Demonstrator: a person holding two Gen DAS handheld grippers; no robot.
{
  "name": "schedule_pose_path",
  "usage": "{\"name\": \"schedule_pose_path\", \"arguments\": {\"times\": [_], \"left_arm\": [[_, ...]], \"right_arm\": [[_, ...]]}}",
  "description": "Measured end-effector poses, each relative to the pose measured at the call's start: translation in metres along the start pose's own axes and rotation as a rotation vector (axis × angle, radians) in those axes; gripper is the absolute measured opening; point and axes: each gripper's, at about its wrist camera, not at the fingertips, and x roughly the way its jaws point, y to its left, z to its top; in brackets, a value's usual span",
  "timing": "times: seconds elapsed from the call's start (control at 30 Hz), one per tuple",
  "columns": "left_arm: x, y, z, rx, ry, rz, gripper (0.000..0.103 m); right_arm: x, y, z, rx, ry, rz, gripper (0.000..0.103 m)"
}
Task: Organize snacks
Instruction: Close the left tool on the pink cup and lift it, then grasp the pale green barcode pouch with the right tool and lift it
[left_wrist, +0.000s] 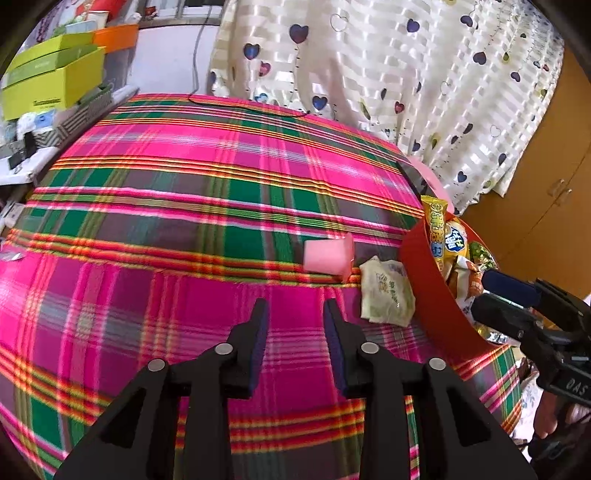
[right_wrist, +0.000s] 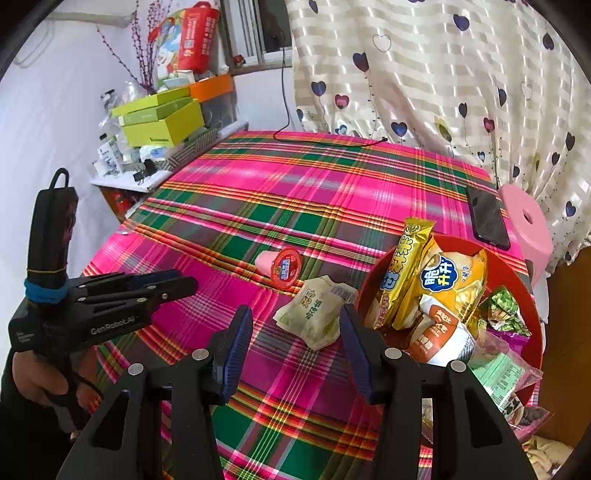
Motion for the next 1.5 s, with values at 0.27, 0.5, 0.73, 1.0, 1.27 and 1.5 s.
{"name": "schedule_pose_path", "arguments": {"times": [0.27, 0.5, 0.73, 1.0, 1.27, 1.5], "left_arm": [[0.034, -0.018, 0.017, 0.036, 0.031, -0.07, 0.054], [0.066, -0.021, 0.031, 0.043, 0.056, -0.059, 0.056], [0.087, -0.024, 0.035, 0.051, 0.078, -0.013, 0.055], [0.084, -0.022, 0.034, 0.063, 0.053, 0.031, 0.042], [0.062, -0.006, 0.028, 0.042, 0.01, 0.054, 0.042], [0.038, 0.011, 0.022, 0.019, -0.036, 0.06, 0.042]], "right_arm": [[0.007, -0.006, 0.004, 0.008, 0.0, -0.006, 0.048], [0.013, -0.019, 0.006, 0.02, 0.009, -0.01, 0.048], [0.019, -0.026, 0.008, 0.029, 0.016, -0.009, 0.048], [0.025, -0.023, 0.007, 0.026, 0.03, 0.006, 0.048], [0.04, -0.011, 0.001, 0.045, 0.082, 0.02, 0.048], [0.062, 0.003, 0.0, 0.046, 0.162, -0.01, 0.048]]}}
